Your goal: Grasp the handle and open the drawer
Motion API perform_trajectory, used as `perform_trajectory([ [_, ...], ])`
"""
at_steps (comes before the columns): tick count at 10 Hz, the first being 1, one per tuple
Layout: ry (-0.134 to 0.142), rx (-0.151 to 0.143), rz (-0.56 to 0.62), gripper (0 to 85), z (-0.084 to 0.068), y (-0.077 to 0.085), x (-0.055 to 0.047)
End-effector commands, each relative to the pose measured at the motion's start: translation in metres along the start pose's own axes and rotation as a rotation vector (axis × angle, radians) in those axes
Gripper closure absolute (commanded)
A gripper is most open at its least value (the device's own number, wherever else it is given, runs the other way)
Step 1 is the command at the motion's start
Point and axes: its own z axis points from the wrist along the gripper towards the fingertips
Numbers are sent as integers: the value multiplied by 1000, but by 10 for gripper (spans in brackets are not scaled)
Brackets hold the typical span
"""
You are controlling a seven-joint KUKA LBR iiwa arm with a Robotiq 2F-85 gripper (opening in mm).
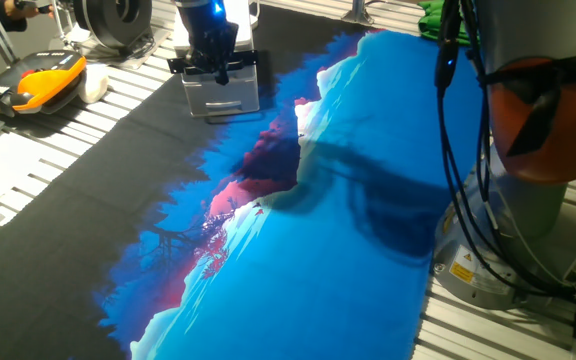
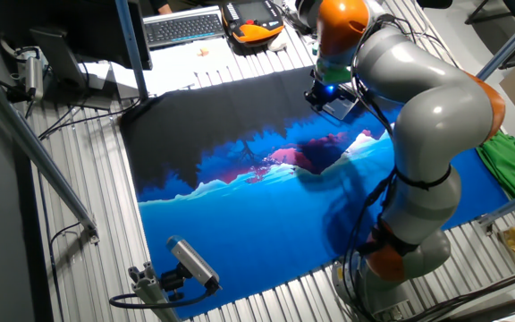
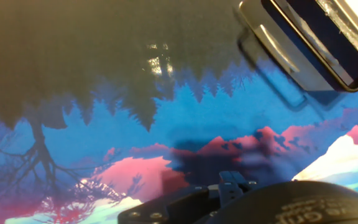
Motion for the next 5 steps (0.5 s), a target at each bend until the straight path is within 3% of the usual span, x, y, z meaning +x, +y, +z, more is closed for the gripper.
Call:
perform_trajectory([
  [1, 18, -5, 11, 850, 0, 1, 0],
  [2, 21, -27, 10, 850, 1, 1, -1],
  [3, 23, -27, -10, 850, 1, 1, -1],
  [4, 32, -62, -10, 850, 1, 1, -1],
  [5, 28, -64, -10, 850, 1, 1, -1],
])
